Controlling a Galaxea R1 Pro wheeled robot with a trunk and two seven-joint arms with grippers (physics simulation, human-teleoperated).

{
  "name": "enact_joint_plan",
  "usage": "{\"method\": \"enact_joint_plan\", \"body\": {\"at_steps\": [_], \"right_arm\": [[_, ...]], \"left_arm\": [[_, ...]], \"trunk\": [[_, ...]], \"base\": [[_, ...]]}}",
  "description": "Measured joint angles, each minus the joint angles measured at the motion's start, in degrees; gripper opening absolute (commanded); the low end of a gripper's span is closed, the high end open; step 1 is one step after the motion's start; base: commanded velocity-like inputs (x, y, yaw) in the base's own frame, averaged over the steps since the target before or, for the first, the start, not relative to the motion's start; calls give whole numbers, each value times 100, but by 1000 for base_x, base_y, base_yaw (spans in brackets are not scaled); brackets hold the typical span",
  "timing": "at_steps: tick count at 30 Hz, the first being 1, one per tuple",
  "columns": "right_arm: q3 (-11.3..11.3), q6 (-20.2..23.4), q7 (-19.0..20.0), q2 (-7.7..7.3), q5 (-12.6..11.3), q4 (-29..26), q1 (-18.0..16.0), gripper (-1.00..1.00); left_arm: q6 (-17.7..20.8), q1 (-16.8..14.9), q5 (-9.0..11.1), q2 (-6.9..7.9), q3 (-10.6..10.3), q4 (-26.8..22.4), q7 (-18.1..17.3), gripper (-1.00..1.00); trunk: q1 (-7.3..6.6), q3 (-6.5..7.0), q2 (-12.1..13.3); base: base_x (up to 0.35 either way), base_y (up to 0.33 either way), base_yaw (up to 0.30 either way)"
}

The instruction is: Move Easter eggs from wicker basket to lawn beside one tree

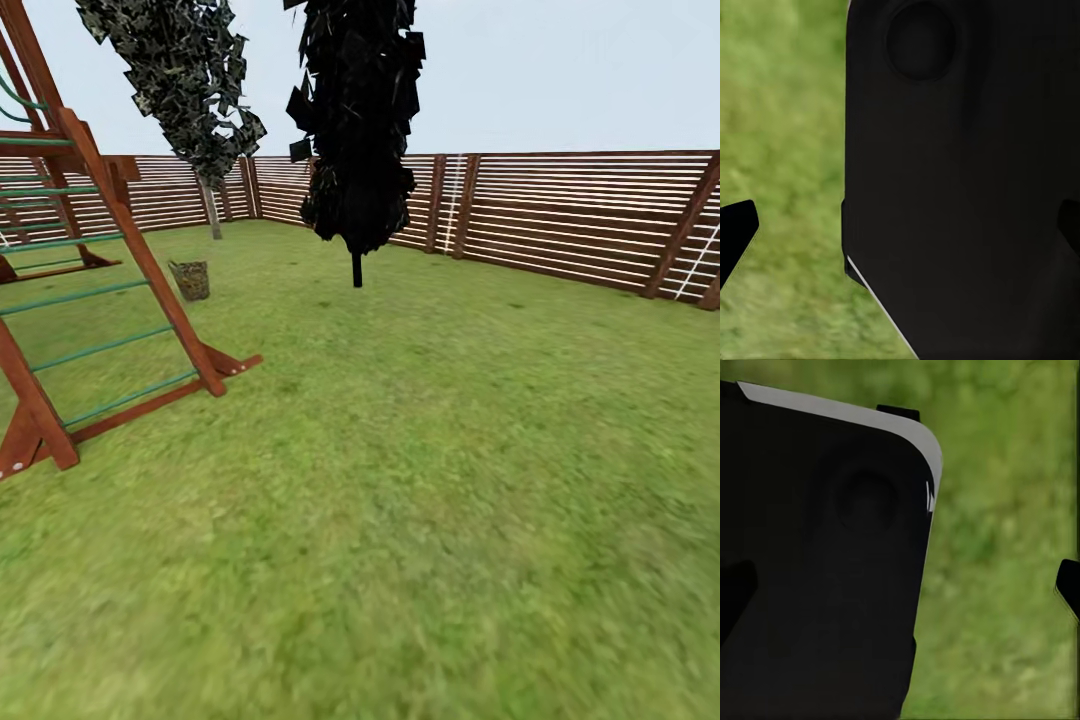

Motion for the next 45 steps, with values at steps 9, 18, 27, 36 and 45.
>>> {"method": "enact_joint_plan", "body": {"at_steps": [9, 18, 27, 36, 45], "right_arm": [[-7, 0, 0, -1, -4, 0, 0, 100], [-7, 0, 0, 8, -6, 0, 0, 100], [-7, 0, 0, 23, 1, 0, -1, 100], [-7, 0, -5, 26, 1, 0, -2, 100], [-7, 0, -5, 25, 0, 0, 0, 100]], "left_arm": [[0, 0, 0, 0, 0, 0, 0, 100], [0, 0, 0, 0, 0, 0, 0, 100], [0, 1, 0, 1, 0, 0, 0, 100], [0, 0, 0, 0, 0, 0, 0, 100], [0, 0, 0, 0, 0, 0, 0, 100]], "trunk": [[0, 0, 0], [0, 0, 0], [0, 0, 0], [0, 0, 0], [0, 0, 0]], "base": [[328, 0, 0], [328, 0, 0], [328, 0, 0], [328, 0, 0], [328, 0, 0]]}}
